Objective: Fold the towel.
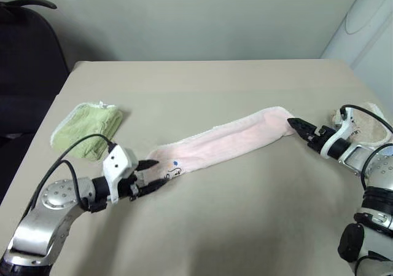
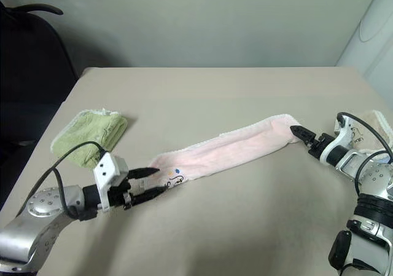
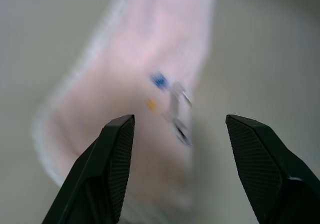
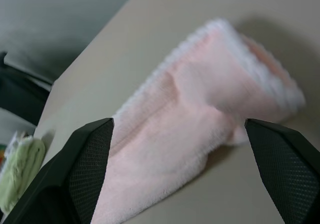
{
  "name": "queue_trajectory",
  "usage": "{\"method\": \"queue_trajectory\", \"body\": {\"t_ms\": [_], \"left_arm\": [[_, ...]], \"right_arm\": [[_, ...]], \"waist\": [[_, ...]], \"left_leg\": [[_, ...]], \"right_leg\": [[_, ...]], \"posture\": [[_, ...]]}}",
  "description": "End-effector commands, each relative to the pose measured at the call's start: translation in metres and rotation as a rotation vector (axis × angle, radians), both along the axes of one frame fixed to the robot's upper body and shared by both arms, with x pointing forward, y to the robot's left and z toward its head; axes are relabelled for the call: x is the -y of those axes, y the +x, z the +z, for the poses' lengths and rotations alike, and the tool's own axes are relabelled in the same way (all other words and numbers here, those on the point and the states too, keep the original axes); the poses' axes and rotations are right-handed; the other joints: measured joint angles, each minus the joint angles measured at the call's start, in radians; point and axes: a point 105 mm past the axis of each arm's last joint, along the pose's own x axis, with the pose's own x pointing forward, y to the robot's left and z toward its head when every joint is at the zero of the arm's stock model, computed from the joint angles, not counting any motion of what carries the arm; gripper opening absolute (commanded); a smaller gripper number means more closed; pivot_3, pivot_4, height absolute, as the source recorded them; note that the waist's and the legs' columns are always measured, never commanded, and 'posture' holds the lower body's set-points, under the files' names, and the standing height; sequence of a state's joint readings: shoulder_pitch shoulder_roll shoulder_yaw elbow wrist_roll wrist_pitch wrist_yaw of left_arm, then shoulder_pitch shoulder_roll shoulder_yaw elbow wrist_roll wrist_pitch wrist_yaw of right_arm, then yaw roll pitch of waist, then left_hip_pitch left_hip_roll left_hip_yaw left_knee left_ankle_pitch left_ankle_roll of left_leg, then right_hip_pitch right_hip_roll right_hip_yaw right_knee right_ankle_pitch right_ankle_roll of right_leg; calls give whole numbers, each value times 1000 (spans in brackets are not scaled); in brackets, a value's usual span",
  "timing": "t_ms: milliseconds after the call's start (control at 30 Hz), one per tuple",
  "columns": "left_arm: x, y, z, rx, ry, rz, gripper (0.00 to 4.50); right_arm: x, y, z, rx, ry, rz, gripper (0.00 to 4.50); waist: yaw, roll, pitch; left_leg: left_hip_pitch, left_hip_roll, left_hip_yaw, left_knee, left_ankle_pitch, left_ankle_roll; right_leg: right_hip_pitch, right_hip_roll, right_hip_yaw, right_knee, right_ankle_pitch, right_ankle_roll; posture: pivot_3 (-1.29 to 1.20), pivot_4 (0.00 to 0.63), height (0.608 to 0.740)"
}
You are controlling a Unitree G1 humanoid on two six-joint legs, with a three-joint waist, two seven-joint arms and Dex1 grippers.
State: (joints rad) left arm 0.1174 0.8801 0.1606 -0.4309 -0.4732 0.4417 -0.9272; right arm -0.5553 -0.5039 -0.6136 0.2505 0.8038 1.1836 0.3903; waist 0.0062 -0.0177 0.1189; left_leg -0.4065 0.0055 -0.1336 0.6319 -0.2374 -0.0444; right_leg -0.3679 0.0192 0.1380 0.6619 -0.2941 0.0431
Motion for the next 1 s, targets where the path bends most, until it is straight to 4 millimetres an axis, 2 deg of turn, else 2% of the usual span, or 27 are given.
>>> {"method": "queue_trajectory", "body": {"t_ms": [33, 100, 233, 433, 600, 700, 800, 1000], "left_arm": [[-2, -7, -7, 3, 88, -66, 3159], [-7, -5, -16, -5, 145, -59, 3159], [-18, 5, -34, 11, 234, -27, 3159], [-30, 21, -43, 63, 276, 34, 3159], [-39, 16, -49, 50, 289, 42, 3159], [-41, 15, -49, 52, 282, 52, 3159], [-38, 16, -46, 57, 232, 65, 3159], [-39, 11, -51, 39, 224, 76, 3159]], "right_arm": [[-4, 1, 5, -1, 39, -12, 4434], [-6, 4, 1, -18, 54, -27, 4434], [-5, 20, -10, -52, 80, -90, 4434], [2, 43, -28, -96, 73, -210, 4434], [9, 51, -34, -108, 88, -270, 4434], [13, 53, -37, -116, 101, -300, 3848], [13, 54, -39, -115, 112, -304, 2835], [28, 51, -43, -115, 135, -387, 653]], "waist": [[-1, 0, 0], [-1, 0, 0], [-2, 1, -1], [-1, 10, -9], [-3, 10, -20], [-3, 10, -22], [-4, 12, -23], [-3, 12, -24]], "left_leg": [[0, 0, 0, 0, 0, 0], [0, 0, -1, 0, -4, 7], [0, 0, -1, 0, -5, 8], [7, -1, -3, 0, -5, 10], [9, -1, -4, 0, -6, 10], [10, -1, -4, 0, -6, 10], [10, -1, -4, -1, -6, 10], [10, -1, -4, -2, -6, 10]], "right_leg": [[0, 0, 0, 0, 0, 0], [0, 0, 0, 0, 0, 0], [0, 0, -1, 0, 0, 0], [6, -1, -2, 0, 0, 0], [10, -1, -3, 0, 0, 0], [12, -1, -3, 0, 0, -1], [12, -1, -3, 0, -1, -1], [12, -1, -3, 0, -1, -2]], "posture": [[0, 150, 740], [0, 150, 740], [0, 150, 740], [0, 150, 740], [0, 150, 740], [0, 150, 740], [0, 150, 740], [0, 150, 740]]}}
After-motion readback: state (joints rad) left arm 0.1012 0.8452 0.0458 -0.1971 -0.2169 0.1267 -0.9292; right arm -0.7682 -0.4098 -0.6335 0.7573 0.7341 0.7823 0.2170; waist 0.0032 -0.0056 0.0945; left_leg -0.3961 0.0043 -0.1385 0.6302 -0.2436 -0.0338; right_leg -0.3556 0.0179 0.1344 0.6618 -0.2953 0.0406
